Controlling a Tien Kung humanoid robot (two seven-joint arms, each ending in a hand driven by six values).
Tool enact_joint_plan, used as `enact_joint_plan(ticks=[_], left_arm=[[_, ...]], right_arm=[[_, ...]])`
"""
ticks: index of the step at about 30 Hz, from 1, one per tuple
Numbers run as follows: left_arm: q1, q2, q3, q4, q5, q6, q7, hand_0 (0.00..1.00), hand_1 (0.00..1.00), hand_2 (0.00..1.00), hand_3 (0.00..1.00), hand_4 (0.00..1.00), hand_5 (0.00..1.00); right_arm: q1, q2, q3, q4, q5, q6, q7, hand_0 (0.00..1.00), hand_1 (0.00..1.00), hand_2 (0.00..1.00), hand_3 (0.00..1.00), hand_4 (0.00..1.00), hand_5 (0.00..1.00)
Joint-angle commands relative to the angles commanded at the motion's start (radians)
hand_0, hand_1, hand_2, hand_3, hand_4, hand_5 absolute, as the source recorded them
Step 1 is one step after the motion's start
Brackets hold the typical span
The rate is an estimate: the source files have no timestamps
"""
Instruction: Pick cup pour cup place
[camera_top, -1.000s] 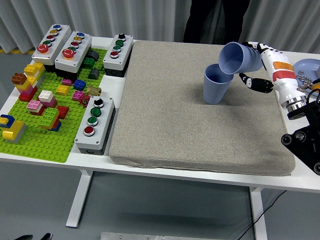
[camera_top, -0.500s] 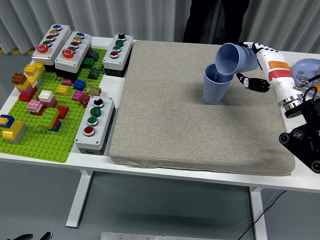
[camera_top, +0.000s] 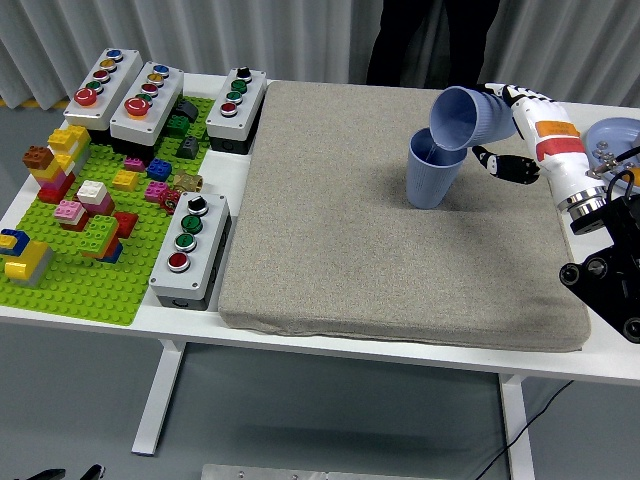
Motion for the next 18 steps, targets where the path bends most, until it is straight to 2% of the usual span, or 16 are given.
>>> enact_joint_plan(ticks=[18], left_arm=[[-0.004, 0.001, 0.005, 0.0, -0.006, 0.001, -0.002, 0.778, 0.797, 0.842, 0.749, 0.516, 0.948]], right_arm=[[0.015, -0.002, -0.006, -0.032, -0.002, 0.0, 0.01, 0.752, 0.633, 0.532, 0.573, 0.621, 0.162]])
